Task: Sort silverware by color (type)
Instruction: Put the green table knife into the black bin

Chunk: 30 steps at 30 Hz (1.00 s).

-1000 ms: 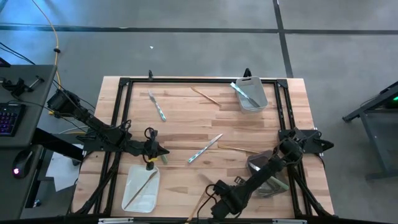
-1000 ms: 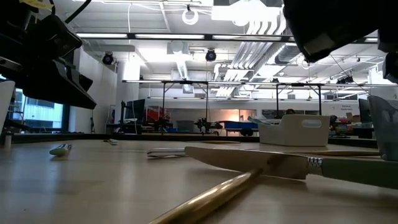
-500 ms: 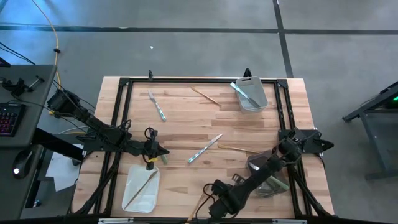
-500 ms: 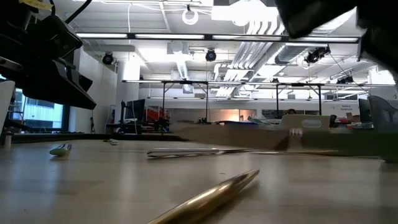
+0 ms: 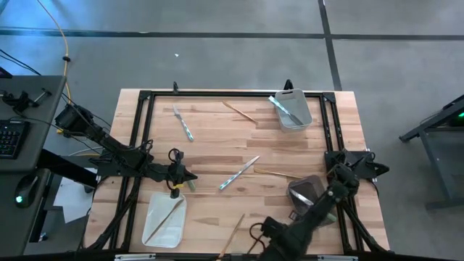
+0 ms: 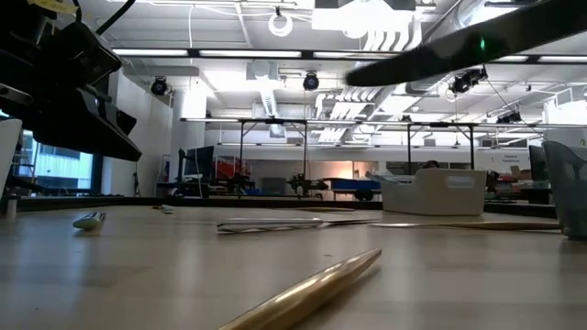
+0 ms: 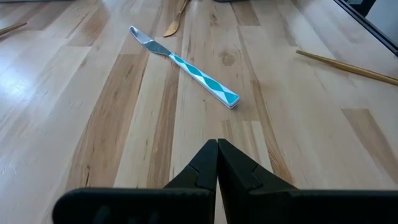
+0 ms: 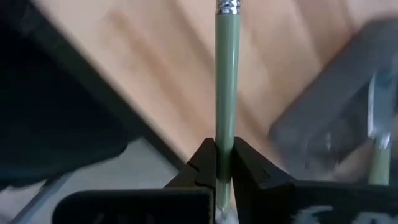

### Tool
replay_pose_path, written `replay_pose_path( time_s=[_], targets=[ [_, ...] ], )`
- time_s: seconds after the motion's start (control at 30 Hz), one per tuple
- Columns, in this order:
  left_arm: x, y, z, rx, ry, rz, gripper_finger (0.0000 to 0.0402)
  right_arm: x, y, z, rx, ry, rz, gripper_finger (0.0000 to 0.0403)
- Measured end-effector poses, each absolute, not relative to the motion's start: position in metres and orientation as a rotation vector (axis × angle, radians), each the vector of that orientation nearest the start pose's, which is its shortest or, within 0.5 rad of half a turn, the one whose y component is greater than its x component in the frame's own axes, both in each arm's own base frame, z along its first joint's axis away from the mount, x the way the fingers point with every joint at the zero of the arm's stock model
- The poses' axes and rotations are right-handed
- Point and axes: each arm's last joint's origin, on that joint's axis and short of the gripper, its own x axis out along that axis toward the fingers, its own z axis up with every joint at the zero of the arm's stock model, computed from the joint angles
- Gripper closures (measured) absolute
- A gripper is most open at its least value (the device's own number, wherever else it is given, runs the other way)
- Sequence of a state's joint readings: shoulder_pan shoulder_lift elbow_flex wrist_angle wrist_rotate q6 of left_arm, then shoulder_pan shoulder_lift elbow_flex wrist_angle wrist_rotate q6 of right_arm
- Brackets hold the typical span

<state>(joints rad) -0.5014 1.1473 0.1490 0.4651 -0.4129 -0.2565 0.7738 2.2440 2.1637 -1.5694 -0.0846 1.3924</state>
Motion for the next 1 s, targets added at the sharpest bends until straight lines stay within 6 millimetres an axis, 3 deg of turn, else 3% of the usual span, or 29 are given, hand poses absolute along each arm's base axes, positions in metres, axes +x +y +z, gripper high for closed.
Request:
replay_pose_path(
  time_s=[0.3, 0.6, 0.73, 1.0],
  targets=[
    [0.160, -0.074, 0.123, -0.012, 0.482, -0.026, 0.0401, 0.272, 0.303, 0.272, 0.505, 1.609, -0.548, 0.0402],
    [0.160, -0.074, 0.123, -0.014, 0.483, -0.025, 0.0401, 0.200, 0.256, 0.280, 0.578, 1.706, -0.778, 0.0402],
    [0.160, -0.074, 0.123, -0.016, 0.483, -0.024, 0.0401, 0.172, 0.248, 0.282, 0.612, 1.744, -0.796, 0.0402],
    [0.160, -0.074, 0.123, -0.020, 0.483, -0.022, 0.0401, 0.164, 0.257, 0.258, 0.664, 1.776, -0.707, 0.0402]
  ],
)
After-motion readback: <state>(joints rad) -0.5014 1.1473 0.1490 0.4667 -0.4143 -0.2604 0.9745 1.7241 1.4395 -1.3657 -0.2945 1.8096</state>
